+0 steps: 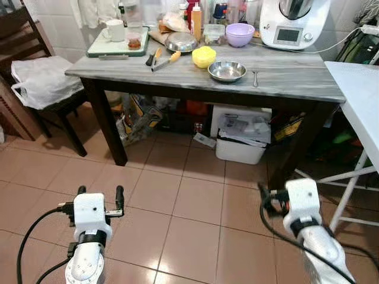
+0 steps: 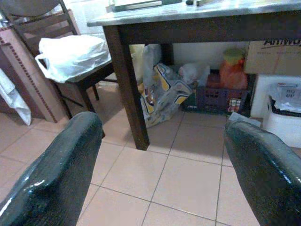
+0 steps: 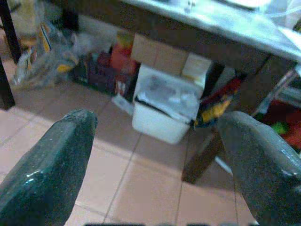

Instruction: Setting the table

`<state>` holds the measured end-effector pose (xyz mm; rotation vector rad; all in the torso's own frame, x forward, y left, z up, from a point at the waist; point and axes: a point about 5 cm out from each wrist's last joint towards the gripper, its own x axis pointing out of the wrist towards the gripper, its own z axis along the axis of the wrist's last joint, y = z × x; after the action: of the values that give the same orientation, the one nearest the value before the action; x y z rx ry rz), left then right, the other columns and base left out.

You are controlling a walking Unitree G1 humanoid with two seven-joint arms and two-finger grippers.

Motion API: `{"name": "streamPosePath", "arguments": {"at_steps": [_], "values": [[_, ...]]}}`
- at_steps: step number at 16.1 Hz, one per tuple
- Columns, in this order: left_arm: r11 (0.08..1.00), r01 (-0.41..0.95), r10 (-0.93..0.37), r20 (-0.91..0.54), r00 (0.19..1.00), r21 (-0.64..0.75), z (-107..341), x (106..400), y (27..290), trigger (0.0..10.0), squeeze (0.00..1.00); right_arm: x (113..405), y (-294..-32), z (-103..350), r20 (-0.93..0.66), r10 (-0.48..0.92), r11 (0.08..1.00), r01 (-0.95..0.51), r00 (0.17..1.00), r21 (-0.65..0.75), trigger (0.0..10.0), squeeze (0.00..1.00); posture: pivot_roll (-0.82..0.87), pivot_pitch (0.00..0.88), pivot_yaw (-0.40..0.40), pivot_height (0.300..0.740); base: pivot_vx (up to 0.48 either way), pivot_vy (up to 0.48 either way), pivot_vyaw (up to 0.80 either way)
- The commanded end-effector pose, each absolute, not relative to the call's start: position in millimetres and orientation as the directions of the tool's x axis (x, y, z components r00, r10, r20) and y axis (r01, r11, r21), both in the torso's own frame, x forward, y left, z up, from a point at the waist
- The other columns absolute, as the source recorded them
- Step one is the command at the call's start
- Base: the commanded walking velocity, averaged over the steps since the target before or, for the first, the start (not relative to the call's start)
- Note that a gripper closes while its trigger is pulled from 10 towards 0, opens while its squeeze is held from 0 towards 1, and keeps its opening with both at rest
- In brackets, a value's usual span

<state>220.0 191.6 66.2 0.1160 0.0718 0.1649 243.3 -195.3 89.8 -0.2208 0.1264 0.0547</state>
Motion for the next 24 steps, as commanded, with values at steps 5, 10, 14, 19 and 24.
{"name": "streamPosePath", "arguments": {"at_steps": [5,10,14,19,24], "values": [[0.984,-0.133,0.141,-0.063,0.988,0.122,68,225,186,10.0,0.00,247,-194,89,-0.129,0.036,0.975,-0.063,0.991,-0.215,10.0,0.00,-0.25,0.000,0.027,0.740,0.000,0.000,0.00],[0.984,-0.124,0.131,-0.051,0.990,0.131,71,228,185,10.0,0.00,253,-191,88,-0.127,0.043,0.974,-0.070,0.991,-0.217,10.0,0.00,-0.24,0.000,0.030,0.740,0.000,0.000,0.00],[0.986,-0.083,0.089,-0.038,0.995,0.146,73,230,179,10.0,0.00,253,-191,88,-0.129,0.047,0.974,-0.074,0.991,-0.213,10.0,0.00,-0.24,0.000,0.033,0.740,0.000,0.000,0.00],[0.991,-0.044,0.049,-0.035,0.998,0.128,74,232,175,10.0,0.00,256,-192,89,-0.124,0.046,0.973,-0.072,0.991,-0.217,10.0,0.00,-0.25,0.000,0.031,0.740,0.000,-0.127,0.00],[0.992,-0.037,0.042,-0.039,0.998,0.121,72,230,174,10.0,0.00,258,-190,90,-0.122,0.055,0.972,-0.081,0.991,-0.221,10.0,0.00,-0.24,0.000,0.025,0.740,0.000,-0.365,0.00]]}}
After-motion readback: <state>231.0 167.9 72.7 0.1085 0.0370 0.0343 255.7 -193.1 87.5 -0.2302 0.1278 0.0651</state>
